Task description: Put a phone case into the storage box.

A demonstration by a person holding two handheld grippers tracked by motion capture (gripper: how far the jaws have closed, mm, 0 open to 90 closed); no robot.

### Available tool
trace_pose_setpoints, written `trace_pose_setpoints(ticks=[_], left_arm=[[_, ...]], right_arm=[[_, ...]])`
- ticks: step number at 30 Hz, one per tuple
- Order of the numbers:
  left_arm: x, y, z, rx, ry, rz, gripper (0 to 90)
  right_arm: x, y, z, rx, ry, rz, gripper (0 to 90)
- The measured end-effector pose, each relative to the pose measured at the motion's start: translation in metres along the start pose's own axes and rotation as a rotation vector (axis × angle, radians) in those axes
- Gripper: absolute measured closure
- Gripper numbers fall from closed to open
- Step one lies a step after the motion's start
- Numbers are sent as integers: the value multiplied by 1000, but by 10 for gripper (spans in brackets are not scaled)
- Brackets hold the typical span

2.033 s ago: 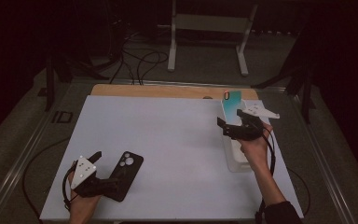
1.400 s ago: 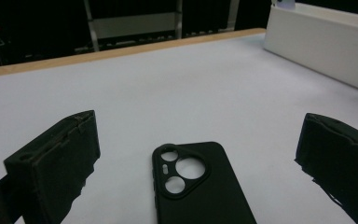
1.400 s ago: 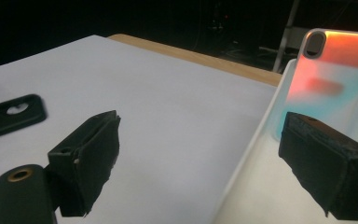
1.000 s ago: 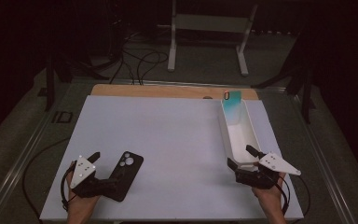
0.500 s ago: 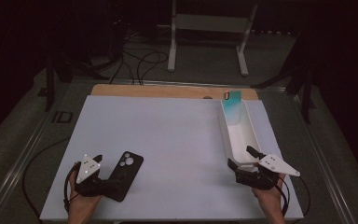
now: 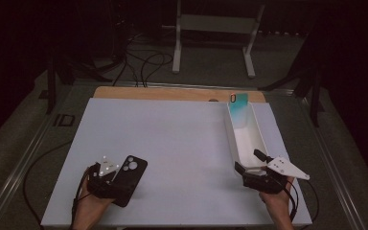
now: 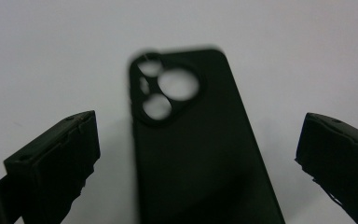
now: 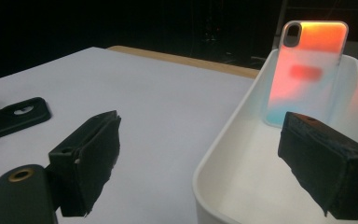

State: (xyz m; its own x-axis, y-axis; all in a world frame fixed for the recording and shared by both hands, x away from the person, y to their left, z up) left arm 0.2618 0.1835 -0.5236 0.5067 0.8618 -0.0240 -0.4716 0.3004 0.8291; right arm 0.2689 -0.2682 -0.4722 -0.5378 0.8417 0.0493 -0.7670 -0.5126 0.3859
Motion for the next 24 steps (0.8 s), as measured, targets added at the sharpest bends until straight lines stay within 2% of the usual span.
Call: trace_pose_setpoints(ticks=[1,3,6,13,17,24], left_arm=[[-1,-2,0,12,0,-10,0],[-2,-5,-1,54,-6,2,0],[-4,-10,-3,90,-7,3,24],[-3,-17,-6,157,11,17,7],[-5,-18,-6,175,18,33,1],[-5,-19,-3,211,29,36,28]], right_arm=[[-1,0,-1,1,-5,-1,125],[-2,0,-1,1,-7,-1,125],[-2,0,-1,-1,-6,-1,125],[-3,1,-1,-3,-8,-5,125],[-4,1,-1,-4,-7,-7,125],[-3,0,-1,-4,-5,-12,125]])
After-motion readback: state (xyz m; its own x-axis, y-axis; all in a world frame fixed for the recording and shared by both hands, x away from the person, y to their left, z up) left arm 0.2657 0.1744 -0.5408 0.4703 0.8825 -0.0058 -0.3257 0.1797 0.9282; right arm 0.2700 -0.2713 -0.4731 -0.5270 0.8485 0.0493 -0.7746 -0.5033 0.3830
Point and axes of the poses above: each handheld gripper's, and its own axes: y roughly backward along the jaws, z roughly out of its top, x roughly to its left, the point moved 3 cm from there along -y, roughly forward along the jaws, and after that the axes turned 6 degrees about x, right-handed, at the moved point
